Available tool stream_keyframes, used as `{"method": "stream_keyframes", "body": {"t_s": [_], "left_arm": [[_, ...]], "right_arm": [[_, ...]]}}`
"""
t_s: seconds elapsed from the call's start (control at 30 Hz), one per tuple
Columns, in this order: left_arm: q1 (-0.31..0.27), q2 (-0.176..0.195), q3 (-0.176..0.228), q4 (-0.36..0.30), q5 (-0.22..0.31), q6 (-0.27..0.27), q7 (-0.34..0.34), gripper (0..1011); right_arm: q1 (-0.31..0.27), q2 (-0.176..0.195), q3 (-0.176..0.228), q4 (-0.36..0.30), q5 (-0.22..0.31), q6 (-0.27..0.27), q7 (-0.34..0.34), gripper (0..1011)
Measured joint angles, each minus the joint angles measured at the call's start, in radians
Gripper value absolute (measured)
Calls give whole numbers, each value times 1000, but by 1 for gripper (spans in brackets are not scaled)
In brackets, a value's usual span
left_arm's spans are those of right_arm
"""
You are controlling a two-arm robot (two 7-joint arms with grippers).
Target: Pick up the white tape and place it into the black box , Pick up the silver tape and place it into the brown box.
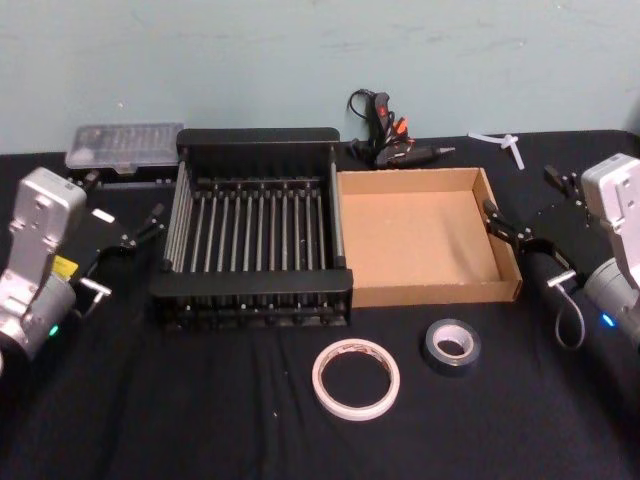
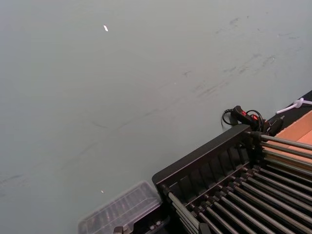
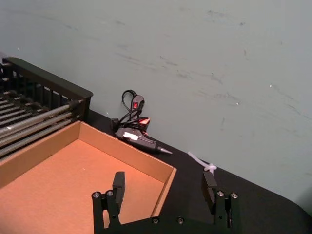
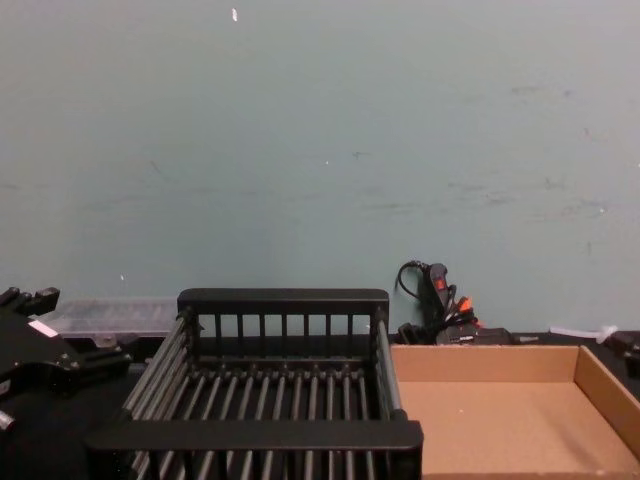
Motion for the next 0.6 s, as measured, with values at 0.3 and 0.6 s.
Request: {"method": "stream_keyframes", "body": {"t_s": [0.3,0.6], "left_arm": [[0,0,0,0,0,0,0,1001],[0,0,0,0,0,0,0,1001]], "right_arm": [[-39,3,33,-61,41,30,40,1002],[-84,13,63,-136,71,85,78,1002]]}}
